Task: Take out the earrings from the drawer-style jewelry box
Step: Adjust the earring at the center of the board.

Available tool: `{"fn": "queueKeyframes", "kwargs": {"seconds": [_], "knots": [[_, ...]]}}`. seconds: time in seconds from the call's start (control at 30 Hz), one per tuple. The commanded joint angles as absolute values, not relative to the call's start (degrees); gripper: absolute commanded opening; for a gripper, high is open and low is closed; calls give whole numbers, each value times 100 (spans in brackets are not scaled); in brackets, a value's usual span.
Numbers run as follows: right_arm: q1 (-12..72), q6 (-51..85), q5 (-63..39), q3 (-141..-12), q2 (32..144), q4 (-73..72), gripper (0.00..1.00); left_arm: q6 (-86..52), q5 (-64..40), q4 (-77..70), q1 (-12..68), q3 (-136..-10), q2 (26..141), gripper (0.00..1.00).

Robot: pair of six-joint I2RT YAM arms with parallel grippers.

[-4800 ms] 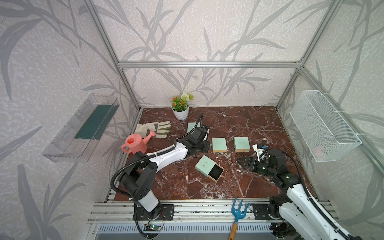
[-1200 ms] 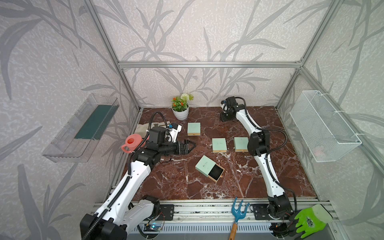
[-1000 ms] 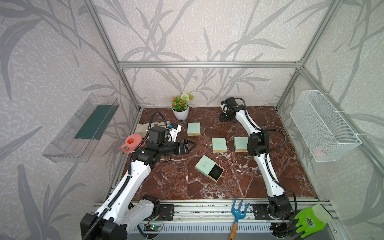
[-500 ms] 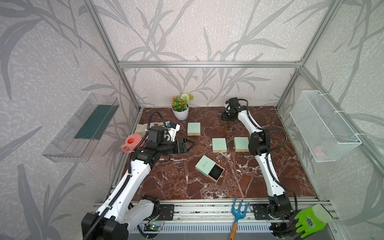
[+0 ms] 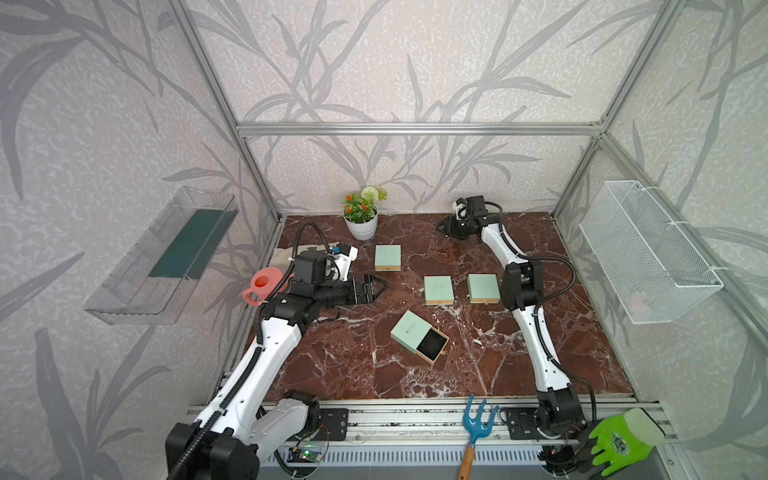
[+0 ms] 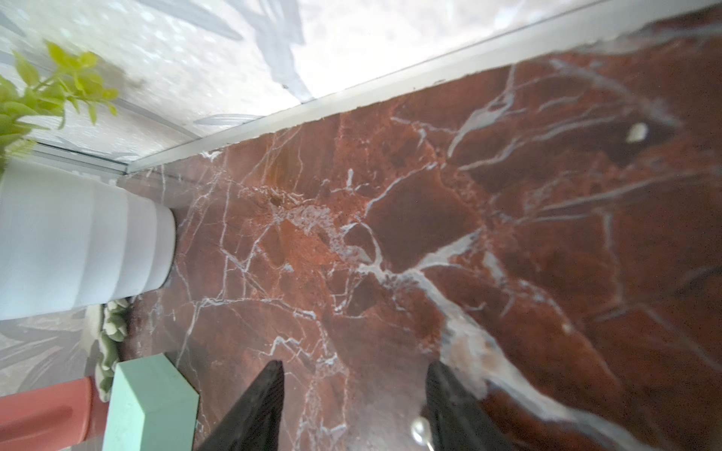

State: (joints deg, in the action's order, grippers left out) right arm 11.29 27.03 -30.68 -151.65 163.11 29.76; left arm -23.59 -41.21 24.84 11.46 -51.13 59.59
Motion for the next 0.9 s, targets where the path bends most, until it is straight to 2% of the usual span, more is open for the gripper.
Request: {"fn": "queueKeyframes", "kwargs": {"seconds": [0.0,0.17,0.6,0.77,0.87], "knots": [[1169,3023,-3458,-15105,16662,3164,60,-2361,-4253,2391,1099,-5047,5933,99],[1151,2949,-3523,-14848,16500,3268,59,-2363,-4271,2382,1099,-5047,5886,99],[994,3206,-3864,-12521,15455,1998,58,-2391,-4288,2345,1099,-5015,5766,99],[941,3146,-3747,-12115,15170,1909,58,-2408,-4298,2316,1102,-5001,5762,99],[932,2981,-3901,-12344,15222,2090,57,-2422,-4298,2302,1099,-4999,5774,99]]}}
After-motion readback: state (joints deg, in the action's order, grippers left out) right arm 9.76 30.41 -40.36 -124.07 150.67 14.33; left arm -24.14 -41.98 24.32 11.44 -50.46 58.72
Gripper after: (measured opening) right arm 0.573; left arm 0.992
